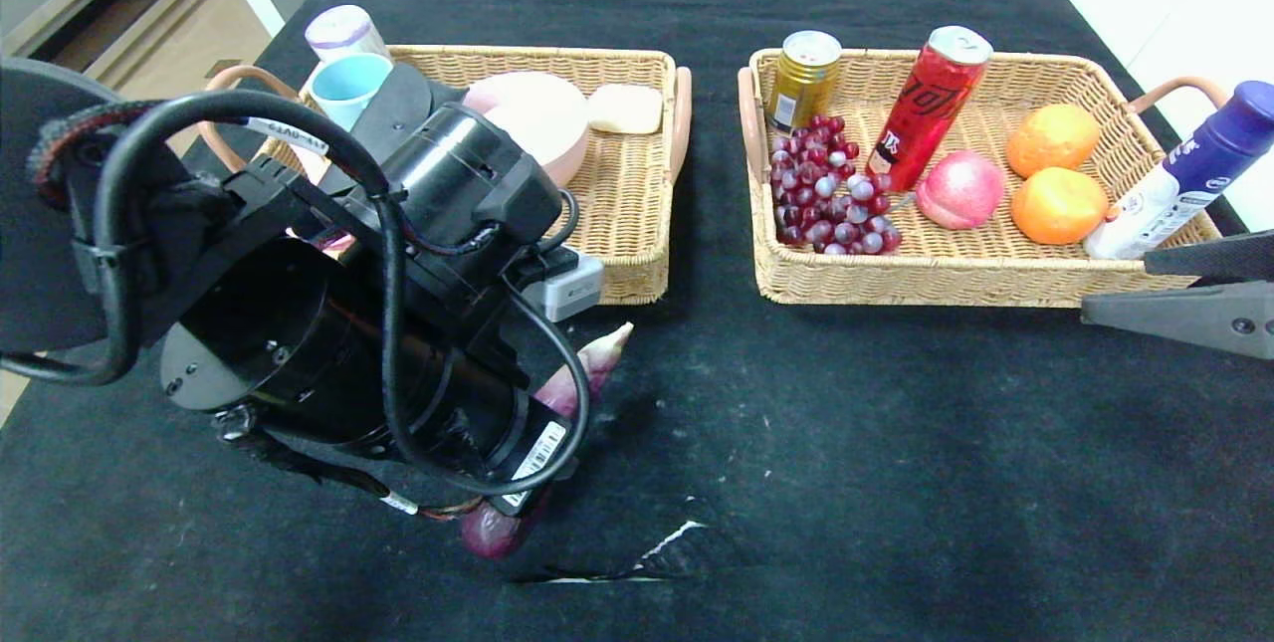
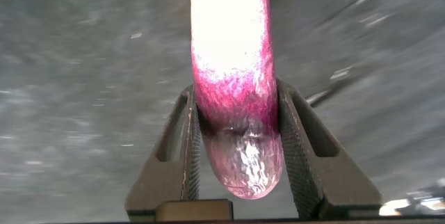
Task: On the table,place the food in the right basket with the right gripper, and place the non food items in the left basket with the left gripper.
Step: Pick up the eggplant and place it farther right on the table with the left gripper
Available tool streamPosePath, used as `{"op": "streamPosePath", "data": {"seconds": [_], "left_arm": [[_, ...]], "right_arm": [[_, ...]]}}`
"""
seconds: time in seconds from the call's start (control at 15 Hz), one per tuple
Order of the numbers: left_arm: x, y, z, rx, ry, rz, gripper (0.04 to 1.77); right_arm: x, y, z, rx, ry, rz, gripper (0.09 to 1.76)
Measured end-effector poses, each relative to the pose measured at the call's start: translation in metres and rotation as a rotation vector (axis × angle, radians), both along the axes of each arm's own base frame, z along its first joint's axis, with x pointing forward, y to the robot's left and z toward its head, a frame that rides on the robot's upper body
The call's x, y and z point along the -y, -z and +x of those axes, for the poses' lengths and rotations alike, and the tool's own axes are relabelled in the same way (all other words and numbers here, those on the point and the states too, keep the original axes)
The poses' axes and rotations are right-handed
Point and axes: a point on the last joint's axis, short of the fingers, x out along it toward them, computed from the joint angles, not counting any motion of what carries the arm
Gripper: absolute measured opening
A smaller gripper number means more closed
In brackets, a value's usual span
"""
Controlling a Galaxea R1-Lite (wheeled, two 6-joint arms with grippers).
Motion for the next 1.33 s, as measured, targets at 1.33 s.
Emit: {"op": "streamPosePath", "data": {"seconds": [1.33], "left_arm": [[0.122,-0.009,-0.021,-0.152,-0.166,-0.566,0.75]], "right_arm": [[0.000,0.000,0.002,-0.003,0.002,-0.001,1.71]]}}
